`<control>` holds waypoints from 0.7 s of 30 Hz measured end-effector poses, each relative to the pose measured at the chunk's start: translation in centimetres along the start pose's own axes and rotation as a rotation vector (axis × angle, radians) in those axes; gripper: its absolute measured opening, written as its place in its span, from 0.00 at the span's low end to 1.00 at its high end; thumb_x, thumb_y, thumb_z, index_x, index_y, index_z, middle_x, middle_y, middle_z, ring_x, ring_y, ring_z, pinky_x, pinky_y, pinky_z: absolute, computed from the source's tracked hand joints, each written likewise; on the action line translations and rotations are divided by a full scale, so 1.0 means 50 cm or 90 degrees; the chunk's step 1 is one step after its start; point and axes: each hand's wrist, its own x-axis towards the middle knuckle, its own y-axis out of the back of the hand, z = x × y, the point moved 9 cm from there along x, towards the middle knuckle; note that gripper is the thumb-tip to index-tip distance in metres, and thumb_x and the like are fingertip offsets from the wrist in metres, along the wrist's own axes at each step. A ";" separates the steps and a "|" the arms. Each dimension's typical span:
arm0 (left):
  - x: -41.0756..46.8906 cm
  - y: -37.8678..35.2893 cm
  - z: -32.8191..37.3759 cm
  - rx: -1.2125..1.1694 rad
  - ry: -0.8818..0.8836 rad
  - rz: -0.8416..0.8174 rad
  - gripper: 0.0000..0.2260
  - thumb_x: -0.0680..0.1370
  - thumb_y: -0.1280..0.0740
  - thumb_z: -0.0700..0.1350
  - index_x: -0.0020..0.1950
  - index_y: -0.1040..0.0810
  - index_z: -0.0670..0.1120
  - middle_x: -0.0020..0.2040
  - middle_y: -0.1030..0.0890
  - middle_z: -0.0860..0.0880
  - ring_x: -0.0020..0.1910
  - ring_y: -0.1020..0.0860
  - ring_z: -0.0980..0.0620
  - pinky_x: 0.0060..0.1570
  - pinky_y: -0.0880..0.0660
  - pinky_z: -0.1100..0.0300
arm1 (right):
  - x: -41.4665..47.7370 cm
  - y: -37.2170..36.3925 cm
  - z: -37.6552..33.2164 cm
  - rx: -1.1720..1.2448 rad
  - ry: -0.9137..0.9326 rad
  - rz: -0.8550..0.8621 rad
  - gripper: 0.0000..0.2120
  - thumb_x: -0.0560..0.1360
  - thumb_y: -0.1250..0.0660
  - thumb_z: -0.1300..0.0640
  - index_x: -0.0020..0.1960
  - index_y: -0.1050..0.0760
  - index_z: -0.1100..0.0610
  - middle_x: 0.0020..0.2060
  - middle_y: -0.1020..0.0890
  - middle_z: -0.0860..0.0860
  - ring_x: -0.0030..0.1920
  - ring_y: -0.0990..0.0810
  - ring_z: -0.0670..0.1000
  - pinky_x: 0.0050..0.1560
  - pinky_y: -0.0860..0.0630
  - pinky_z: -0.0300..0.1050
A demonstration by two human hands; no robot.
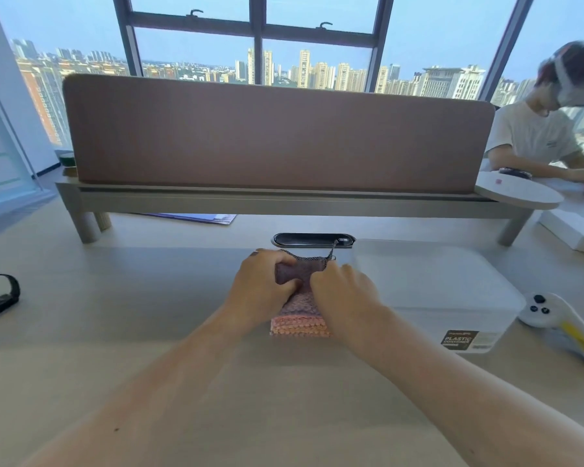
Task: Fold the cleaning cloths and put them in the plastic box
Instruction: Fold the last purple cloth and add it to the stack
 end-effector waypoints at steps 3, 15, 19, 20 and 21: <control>-0.023 0.008 -0.011 0.005 0.033 0.036 0.19 0.74 0.25 0.52 0.65 0.20 0.55 0.68 0.28 0.50 0.57 0.21 0.50 0.60 0.24 0.55 | -0.003 0.011 -0.011 -0.095 0.011 0.116 0.13 0.75 0.29 0.62 0.59 0.19 0.60 0.65 0.23 0.64 0.62 0.23 0.62 0.55 0.22 0.49; -0.043 -0.033 -0.050 -0.147 0.386 -0.197 0.15 0.76 0.27 0.52 0.36 0.24 0.45 0.33 0.22 0.46 0.32 0.23 0.48 0.35 0.25 0.60 | 0.002 -0.131 -0.046 0.050 0.106 0.011 0.49 0.64 0.74 0.48 0.71 0.33 0.67 0.69 0.31 0.66 0.66 0.33 0.65 0.67 0.36 0.58; -0.028 -0.056 -0.044 -0.265 0.409 -0.212 0.09 0.76 0.26 0.49 0.47 0.20 0.44 0.44 0.16 0.45 0.41 0.18 0.47 0.45 0.19 0.55 | 0.001 -0.132 -0.035 0.053 0.088 0.037 0.49 0.65 0.72 0.44 0.77 0.43 0.68 0.72 0.34 0.66 0.69 0.35 0.65 0.72 0.37 0.57; -0.026 -0.062 -0.044 -0.292 0.414 -0.208 0.10 0.76 0.25 0.48 0.49 0.19 0.42 0.46 0.15 0.44 0.42 0.17 0.46 0.46 0.19 0.54 | 0.002 -0.134 -0.034 0.059 0.087 0.040 0.49 0.66 0.71 0.44 0.78 0.43 0.68 0.72 0.34 0.65 0.69 0.35 0.65 0.72 0.37 0.56; -0.026 -0.068 -0.044 -0.321 0.423 -0.202 0.11 0.75 0.25 0.47 0.52 0.18 0.41 0.47 0.14 0.42 0.43 0.16 0.45 0.47 0.18 0.53 | 0.002 -0.137 -0.033 0.066 0.088 0.036 0.48 0.66 0.71 0.44 0.78 0.43 0.68 0.72 0.34 0.66 0.69 0.35 0.64 0.72 0.37 0.56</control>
